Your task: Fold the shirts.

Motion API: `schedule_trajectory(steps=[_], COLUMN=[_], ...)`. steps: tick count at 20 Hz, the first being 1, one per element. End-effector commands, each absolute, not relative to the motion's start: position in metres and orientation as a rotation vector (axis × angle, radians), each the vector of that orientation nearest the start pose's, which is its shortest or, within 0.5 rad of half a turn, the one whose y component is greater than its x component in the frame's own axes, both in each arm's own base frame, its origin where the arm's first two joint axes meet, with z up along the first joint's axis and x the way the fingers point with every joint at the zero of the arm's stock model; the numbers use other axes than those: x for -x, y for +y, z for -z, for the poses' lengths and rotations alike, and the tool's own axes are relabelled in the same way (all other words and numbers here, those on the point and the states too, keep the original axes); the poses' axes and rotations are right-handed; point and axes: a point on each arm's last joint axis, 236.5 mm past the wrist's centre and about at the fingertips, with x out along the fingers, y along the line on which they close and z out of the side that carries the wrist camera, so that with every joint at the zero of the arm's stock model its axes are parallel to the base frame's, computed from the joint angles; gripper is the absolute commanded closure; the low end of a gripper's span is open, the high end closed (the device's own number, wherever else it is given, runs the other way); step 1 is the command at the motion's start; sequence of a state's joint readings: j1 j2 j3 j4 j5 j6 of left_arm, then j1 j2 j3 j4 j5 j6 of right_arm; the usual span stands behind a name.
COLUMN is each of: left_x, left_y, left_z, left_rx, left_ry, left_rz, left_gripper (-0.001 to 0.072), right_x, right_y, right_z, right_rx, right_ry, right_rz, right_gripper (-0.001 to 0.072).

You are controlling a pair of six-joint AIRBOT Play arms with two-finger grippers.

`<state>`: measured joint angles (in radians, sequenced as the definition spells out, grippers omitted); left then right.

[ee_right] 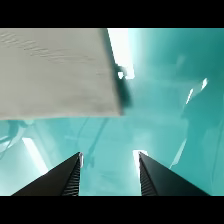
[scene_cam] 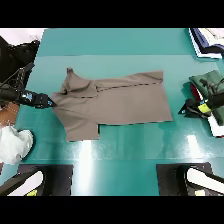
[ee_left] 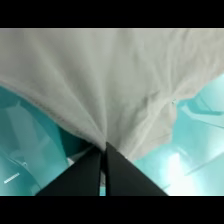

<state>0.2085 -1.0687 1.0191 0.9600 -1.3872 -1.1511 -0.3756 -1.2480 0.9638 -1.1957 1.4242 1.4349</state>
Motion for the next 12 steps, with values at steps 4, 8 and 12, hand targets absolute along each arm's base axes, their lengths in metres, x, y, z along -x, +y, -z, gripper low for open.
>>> schedule_trajectory(steps=[4, 8, 12], left_x=[-0.297, -0.297, -0.297], left_y=[-0.074, -0.074, -0.074], left_z=[-0.063, -0.063, -0.062], left_rx=[0.366, 0.367, 0.367], left_ry=[1.264, 1.264, 1.261], left_rz=[0.474, 0.474, 0.472], left_gripper=[0.0677, 0.0677, 0.0676], right_x=[-0.288, -0.298, -0.298], right_y=[-0.002, 0.004, 0.013], right_z=[0.073, 0.084, 0.086], right_rx=[-0.728, -0.766, -0.724], right_ry=[1.566, 1.550, 1.565], right_rz=[-0.175, -0.188, -0.206], right_gripper=[0.0312, 0.0325, 0.0347])
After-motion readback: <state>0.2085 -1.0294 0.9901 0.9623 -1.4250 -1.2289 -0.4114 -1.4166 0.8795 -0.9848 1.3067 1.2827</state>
